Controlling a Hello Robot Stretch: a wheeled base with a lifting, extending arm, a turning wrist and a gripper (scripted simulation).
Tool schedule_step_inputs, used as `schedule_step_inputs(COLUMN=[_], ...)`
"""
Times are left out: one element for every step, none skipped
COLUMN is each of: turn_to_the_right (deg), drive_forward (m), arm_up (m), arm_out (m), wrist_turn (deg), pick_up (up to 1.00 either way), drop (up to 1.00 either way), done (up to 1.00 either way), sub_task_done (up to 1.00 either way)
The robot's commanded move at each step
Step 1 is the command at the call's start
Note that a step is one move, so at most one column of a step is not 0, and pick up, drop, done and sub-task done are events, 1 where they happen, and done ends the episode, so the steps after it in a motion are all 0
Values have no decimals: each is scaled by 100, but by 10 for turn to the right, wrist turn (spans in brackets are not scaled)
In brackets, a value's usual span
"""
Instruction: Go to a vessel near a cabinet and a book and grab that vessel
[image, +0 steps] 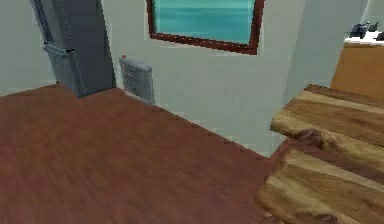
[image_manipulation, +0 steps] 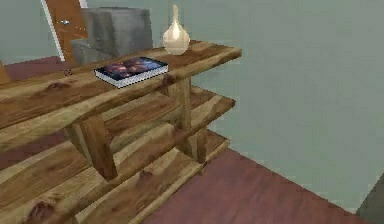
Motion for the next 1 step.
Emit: schedule_step_inputs(turn_to_the_right=[0], drive_forward=[40], arm_up=[0], arm_out=[0], wrist_turn=[0], pick_up=[0], drop=[0], done=[0], sub_task_done=[0])
